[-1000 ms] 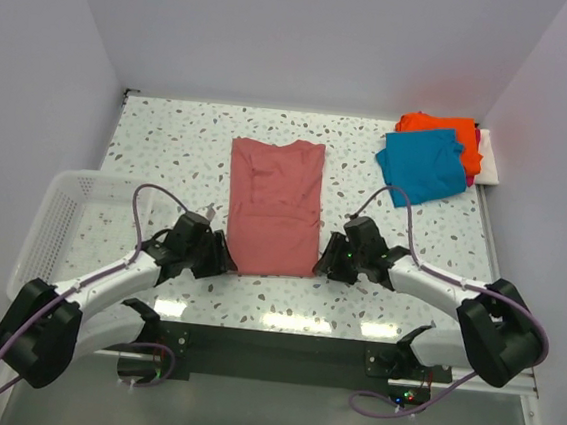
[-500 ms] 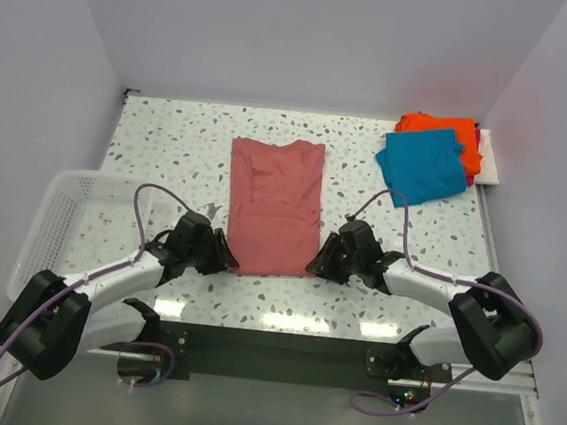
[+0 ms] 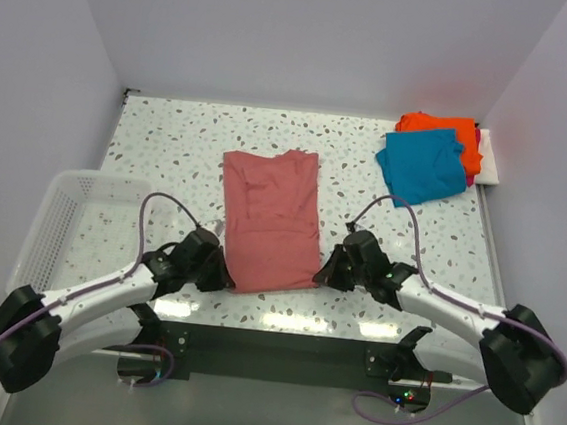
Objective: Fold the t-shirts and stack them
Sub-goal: Fold the tshirt
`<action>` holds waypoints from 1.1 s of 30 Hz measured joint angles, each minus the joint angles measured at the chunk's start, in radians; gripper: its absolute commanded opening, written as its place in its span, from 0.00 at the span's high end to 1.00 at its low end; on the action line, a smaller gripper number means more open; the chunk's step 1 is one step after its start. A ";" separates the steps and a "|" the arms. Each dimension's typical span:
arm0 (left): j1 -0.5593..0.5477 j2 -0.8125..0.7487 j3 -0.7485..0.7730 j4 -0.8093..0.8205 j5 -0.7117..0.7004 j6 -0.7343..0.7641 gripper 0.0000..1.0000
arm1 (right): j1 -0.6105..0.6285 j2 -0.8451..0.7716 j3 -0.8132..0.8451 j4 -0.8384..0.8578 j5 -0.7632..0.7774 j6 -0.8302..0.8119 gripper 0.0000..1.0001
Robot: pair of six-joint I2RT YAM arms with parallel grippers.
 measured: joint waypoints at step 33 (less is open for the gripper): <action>0.222 0.293 0.675 -0.250 -0.122 0.094 1.00 | -0.110 0.365 0.871 -0.467 0.175 -0.398 1.00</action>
